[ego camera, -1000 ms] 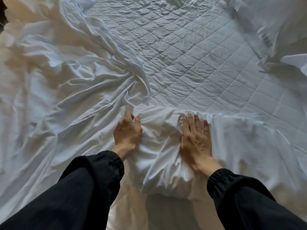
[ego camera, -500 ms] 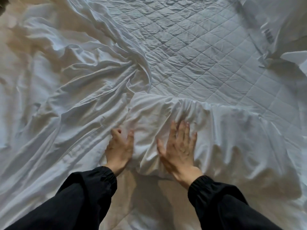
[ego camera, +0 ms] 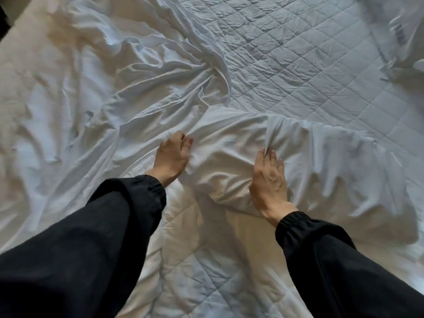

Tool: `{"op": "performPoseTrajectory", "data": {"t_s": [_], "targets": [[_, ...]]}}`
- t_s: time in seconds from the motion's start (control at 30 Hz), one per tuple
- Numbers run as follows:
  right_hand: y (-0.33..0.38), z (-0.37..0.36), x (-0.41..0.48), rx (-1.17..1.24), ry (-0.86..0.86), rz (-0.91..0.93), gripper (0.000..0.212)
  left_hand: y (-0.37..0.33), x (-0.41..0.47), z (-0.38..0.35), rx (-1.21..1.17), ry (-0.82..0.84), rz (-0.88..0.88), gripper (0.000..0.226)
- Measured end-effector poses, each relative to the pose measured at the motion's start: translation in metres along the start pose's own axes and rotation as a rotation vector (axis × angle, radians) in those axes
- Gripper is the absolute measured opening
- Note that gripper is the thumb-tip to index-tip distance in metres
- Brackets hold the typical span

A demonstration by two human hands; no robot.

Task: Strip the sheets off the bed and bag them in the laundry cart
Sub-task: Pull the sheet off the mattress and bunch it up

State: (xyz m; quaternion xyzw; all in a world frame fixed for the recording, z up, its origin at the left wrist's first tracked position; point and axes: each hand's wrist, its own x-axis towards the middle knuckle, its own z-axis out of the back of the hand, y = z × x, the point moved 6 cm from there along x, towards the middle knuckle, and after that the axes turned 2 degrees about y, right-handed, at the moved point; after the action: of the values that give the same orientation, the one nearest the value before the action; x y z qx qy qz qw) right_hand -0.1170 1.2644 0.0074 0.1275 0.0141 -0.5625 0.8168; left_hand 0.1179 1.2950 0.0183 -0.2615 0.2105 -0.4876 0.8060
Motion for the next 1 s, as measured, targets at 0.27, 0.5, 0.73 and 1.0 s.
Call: {"op": "performPoseTrajectory", "data": {"t_s": [0.27, 0.5, 0.73, 1.0], "targets": [[0.016, -0.015, -0.033, -0.081, 0.06, 0.138, 0.084, 0.037, -0.051, -0.032, -0.411, 0.212, 0.154, 0.04], [0.001, -0.018, -0.025, -0.248, 0.145, 0.151, 0.106, 0.036, -0.024, 0.0, -0.229, 0.002, 0.025, 0.017], [-0.035, -0.022, -0.026, -0.346, 0.227, 0.123, 0.124, 0.047, -0.026, -0.018, 0.297, 0.094, 0.159, 0.032], [-0.001, -0.006, 0.001, -0.134, 0.149, 0.2, 0.069, -0.048, -0.033, -0.066, 0.489, 0.271, -0.47, 0.062]]}}
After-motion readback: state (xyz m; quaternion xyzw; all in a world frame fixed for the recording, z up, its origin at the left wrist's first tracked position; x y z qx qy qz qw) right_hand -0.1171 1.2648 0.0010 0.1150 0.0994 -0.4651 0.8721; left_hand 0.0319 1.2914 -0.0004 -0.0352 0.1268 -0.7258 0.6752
